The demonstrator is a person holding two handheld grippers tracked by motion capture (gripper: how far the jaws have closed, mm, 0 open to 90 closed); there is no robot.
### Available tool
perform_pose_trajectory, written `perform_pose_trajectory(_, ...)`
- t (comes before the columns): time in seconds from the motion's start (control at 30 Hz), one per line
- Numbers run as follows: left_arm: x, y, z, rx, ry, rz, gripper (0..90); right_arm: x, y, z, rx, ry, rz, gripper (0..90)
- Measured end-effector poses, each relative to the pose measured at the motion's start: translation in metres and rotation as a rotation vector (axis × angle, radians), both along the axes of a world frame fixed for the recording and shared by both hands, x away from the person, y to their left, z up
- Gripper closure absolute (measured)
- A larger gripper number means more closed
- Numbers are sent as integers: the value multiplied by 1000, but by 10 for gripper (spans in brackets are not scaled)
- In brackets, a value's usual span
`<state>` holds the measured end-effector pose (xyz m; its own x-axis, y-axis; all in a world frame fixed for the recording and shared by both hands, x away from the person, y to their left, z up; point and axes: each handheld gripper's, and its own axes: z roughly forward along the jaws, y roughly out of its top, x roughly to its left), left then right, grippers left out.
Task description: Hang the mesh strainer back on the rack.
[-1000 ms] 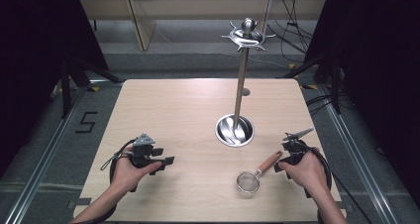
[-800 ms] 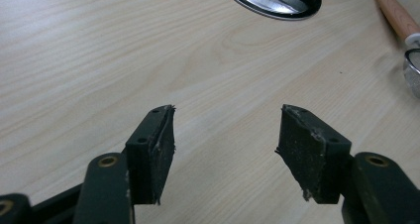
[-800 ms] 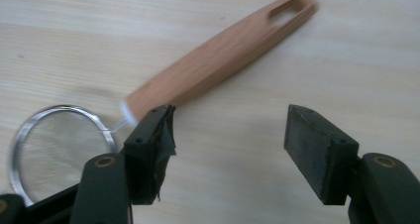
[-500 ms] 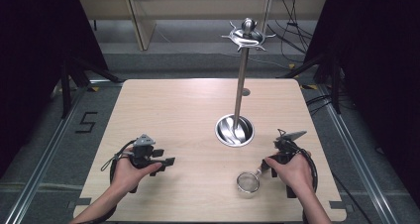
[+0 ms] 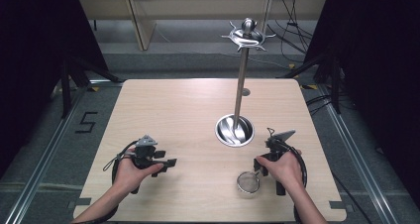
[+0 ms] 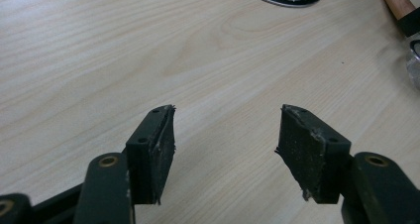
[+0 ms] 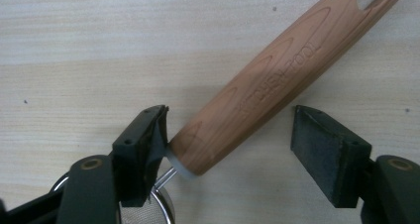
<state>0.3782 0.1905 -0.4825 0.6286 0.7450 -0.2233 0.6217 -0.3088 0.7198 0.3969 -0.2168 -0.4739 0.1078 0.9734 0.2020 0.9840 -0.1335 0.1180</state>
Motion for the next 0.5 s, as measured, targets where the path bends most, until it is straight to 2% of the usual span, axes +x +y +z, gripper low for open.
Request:
perform_pose_trajectory(0.03, 0, 0, 0, -4, 1, 3, 381, 0, -1, -1, -7, -12, 17, 323)
perform_pose_trajectory(0.07, 0, 0, 0, 1, 0, 13, 381, 0, -3, 0, -2, 12, 21, 336)
perform_pose_trajectory(0.1, 0, 0, -1, -15, 0, 18, 382, 0, -4, 1, -4, 14, 29, 364)
perform_pose_trajectory(0.13, 0, 2, 0, -6, 4, 7, 383, 0, -4, 1, -2, 18, 23, 386)
perform_pose_trajectory(0.17, 0, 2, 0, -10, 7, 9, 383, 0, -3, 0, -18, 1, 36, 421)
perform_pose_trajectory(0.2, -1, 1, 0, -4, 10, 19, 383, 0, 0, 2, -12, 22, 11, 449)
perform_pose_trajectory(0.23, -1, 1, 1, -11, 7, 22, 383, 0, 0, 2, -12, 22, 11, 449)
perform_pose_trajectory(0.27, -1, 2, 1, -12, 7, 9, 383, -1, 3, 1, 1, 21, -29, 460)
perform_pose_trajectory(0.3, -1, 2, 2, -3, 3, 15, 382, -1, 0, 2, -22, 31, 13, 475)
perform_pose_trajectory(0.37, -1, 2, 2, -1, 2, 13, 382, -1, 0, 1, -22, 32, 13, 484)
perform_pose_trajectory(0.47, -1, 2, 2, 1, 2, 14, 382, -3, -2, 3, -35, 45, 45, 544)
perform_pose_trajectory(0.5, -1, 2, 2, 3, 2, 13, 382, -4, -3, 5, -64, 56, 93, 567)
